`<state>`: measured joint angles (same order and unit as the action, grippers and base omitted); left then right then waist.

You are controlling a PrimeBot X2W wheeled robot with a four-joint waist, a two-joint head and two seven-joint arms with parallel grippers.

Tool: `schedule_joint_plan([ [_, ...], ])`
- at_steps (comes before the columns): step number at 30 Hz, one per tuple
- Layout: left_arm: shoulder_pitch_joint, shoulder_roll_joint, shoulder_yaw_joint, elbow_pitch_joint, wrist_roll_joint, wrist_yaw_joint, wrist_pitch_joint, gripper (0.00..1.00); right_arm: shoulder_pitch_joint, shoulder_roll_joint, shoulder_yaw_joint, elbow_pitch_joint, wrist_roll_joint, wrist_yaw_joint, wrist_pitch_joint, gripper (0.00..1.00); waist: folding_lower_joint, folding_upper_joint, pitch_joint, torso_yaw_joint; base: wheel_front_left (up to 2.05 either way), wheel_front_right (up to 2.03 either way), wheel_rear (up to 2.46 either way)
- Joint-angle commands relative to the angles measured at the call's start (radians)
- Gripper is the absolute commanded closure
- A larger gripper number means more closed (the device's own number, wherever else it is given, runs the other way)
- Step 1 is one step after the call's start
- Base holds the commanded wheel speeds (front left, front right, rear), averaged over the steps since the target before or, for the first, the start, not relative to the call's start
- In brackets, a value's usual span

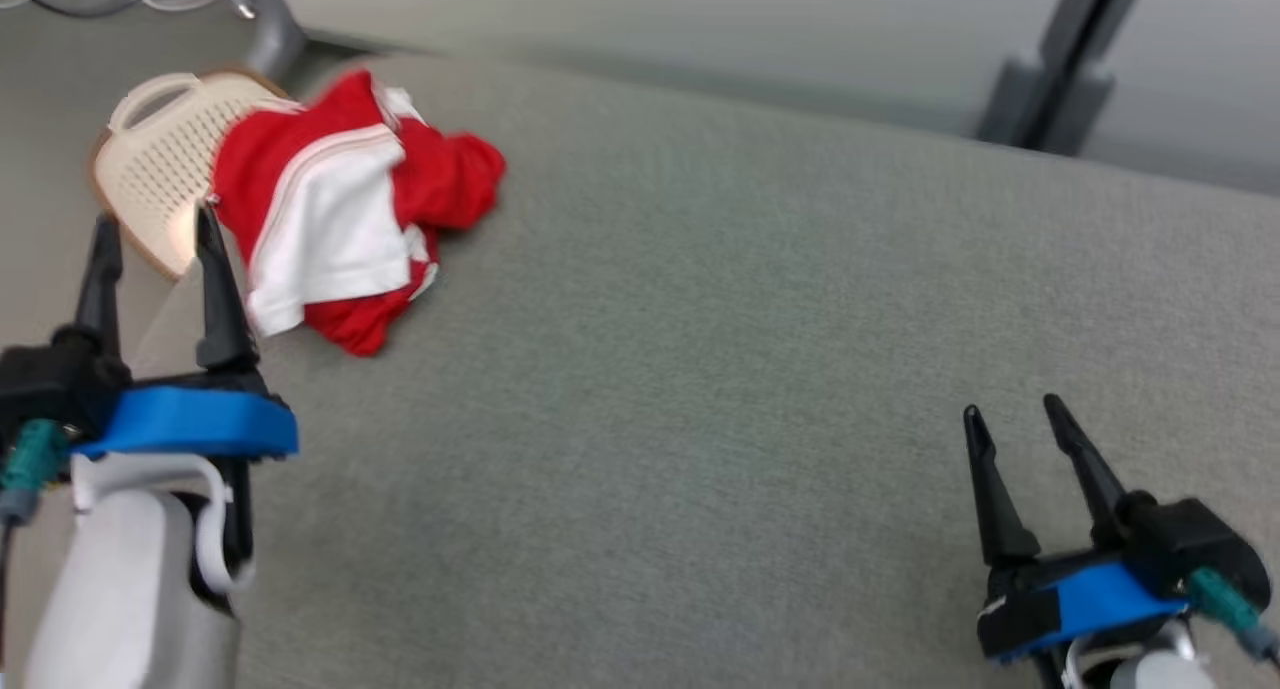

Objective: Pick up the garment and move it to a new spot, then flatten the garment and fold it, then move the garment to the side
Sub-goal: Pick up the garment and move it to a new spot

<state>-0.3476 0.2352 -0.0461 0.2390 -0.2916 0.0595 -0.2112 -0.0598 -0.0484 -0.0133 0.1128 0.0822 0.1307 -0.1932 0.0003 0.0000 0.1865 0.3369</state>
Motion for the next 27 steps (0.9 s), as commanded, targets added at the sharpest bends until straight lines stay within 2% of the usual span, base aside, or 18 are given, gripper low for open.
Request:
schedule_joint_plan([
  [1,-0.034,0.006,0.008,0.009,-0.007,-0.003,-0.006,0.0,-0.012,-0.01,-0.006,-0.016,-0.012,0.0,0.007,0.0,-0.0003,0.0,0.019,-0.007,0.0,0.0,0.0],
  [6,-0.186,0.055,0.036,0.107,-0.011,-0.017,-0.018,0.0,-0.028,-0.044,-0.022,-0.117,-0.041,0.0,0.05,0.0,-0.0003,0.0,0.12,-0.063,0.0,0.0,0.0],
  [14,-0.402,0.124,0.066,0.367,-0.04,-0.065,-0.03,0.0,-0.034,-0.091,-0.04,-0.262,-0.043,0.0,0.106,0.0,-0.0003,0.0,0.237,-0.108,0.0,0.0,0.0],
  [19,-0.495,0.141,0.055,0.547,-0.044,-0.093,-0.025,0.0,-0.036,-0.102,-0.034,-0.313,-0.046,0.0,0.133,0.0,-0.0003,0.0,0.286,-0.118,0.0,0.0,0.0],
  [27,-0.586,0.126,0.006,0.798,-0.05,-0.146,0.051,0.0,-0.041,-0.108,-0.032,-0.345,-0.044,0.0,0.144,0.0,-0.0003,0.0,0.341,-0.126,0.0,0.0,0.0],
])
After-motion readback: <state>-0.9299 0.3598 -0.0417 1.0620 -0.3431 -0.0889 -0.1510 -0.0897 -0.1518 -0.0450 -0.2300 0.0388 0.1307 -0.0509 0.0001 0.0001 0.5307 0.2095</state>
